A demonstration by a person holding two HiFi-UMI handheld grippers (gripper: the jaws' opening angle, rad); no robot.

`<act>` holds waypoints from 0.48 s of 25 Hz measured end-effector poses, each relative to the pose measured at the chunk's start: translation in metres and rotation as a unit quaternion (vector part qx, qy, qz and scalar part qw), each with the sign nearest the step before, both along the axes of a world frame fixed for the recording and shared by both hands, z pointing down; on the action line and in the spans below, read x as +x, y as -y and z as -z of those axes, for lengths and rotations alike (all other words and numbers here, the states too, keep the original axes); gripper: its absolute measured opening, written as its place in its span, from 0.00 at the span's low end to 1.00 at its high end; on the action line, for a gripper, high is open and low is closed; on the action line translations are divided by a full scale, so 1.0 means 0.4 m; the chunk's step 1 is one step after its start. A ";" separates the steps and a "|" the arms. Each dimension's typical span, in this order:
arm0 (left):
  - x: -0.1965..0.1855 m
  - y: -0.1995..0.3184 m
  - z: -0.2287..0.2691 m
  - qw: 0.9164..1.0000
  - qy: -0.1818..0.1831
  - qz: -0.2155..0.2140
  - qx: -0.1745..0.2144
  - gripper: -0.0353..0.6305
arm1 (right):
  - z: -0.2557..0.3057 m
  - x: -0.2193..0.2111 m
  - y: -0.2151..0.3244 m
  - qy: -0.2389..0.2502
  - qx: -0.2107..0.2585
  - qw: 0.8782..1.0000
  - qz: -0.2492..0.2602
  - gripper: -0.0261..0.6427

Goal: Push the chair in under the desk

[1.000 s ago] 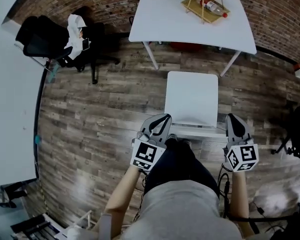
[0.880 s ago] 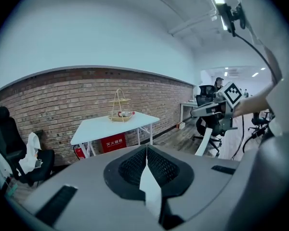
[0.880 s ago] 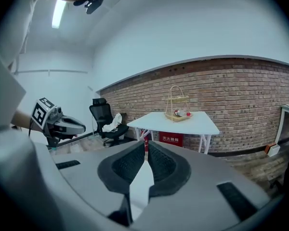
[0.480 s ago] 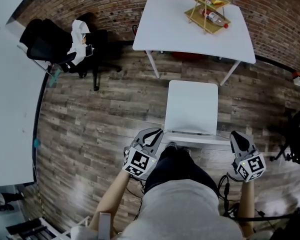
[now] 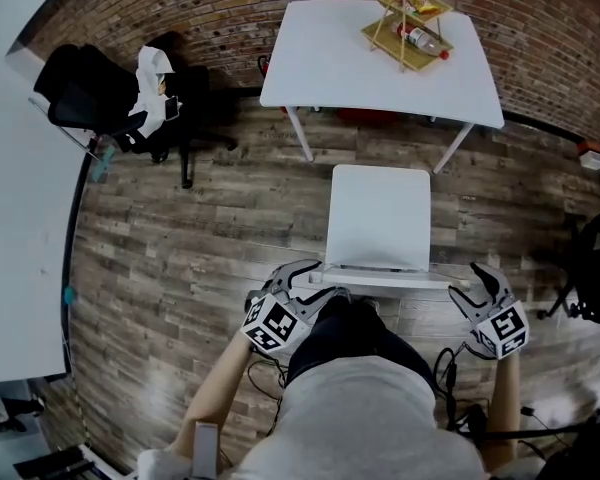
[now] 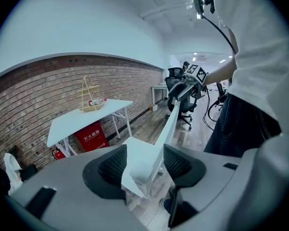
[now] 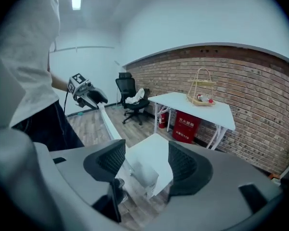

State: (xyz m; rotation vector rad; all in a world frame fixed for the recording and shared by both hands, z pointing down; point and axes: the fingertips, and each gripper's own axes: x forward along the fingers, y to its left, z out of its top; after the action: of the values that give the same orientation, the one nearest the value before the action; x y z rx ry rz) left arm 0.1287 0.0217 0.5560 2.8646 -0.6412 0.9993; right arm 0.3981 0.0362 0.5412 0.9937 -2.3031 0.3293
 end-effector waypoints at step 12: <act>0.016 0.004 -0.080 0.999 0.030 -0.042 -0.015 0.44 | -0.133 0.016 -0.030 -0.094 -0.061 0.991 0.078 0.48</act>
State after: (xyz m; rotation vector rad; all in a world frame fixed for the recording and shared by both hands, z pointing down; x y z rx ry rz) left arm 0.1351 0.0201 0.5881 2.8669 -0.5076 1.1004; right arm 0.4046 0.0482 0.5943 0.7456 -2.1469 0.2936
